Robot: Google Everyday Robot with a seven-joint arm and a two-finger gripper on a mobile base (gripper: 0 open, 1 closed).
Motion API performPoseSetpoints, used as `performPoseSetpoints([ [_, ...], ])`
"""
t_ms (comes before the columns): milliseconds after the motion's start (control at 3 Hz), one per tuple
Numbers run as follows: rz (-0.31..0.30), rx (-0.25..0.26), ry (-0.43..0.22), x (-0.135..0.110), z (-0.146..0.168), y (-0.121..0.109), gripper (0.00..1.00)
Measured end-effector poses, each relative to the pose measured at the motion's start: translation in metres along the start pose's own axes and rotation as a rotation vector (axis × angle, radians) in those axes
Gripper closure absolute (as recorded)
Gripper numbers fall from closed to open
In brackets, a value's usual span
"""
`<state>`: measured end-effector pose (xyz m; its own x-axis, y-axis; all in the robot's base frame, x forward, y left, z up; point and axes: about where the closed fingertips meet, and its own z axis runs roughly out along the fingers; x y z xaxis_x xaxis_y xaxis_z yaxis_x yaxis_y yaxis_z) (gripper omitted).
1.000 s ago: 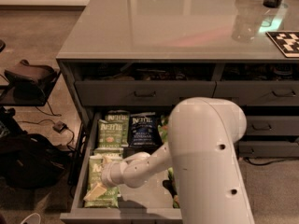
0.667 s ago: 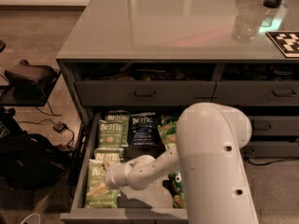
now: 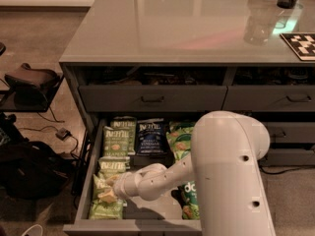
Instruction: Pick green jalapeno chip bag from middle drawer and place on counter
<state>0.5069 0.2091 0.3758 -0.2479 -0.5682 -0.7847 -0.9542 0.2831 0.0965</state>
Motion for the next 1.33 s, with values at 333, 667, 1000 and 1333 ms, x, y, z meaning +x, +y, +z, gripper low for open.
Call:
performPoseSetpoints([
  [333,0.008,0.018,0.004,0.007,-0.009,-0.009,0.89],
  [667,-0.068,0.027,-0.033,-0.02,-0.039,-0.003,1.0],
  [1000,-0.152,0.046,-0.118,-0.075,-0.095,0.014,1.0],
  [1333,-0.247,0.073,-0.193,-0.128,-0.149,0.028,1.0],
])
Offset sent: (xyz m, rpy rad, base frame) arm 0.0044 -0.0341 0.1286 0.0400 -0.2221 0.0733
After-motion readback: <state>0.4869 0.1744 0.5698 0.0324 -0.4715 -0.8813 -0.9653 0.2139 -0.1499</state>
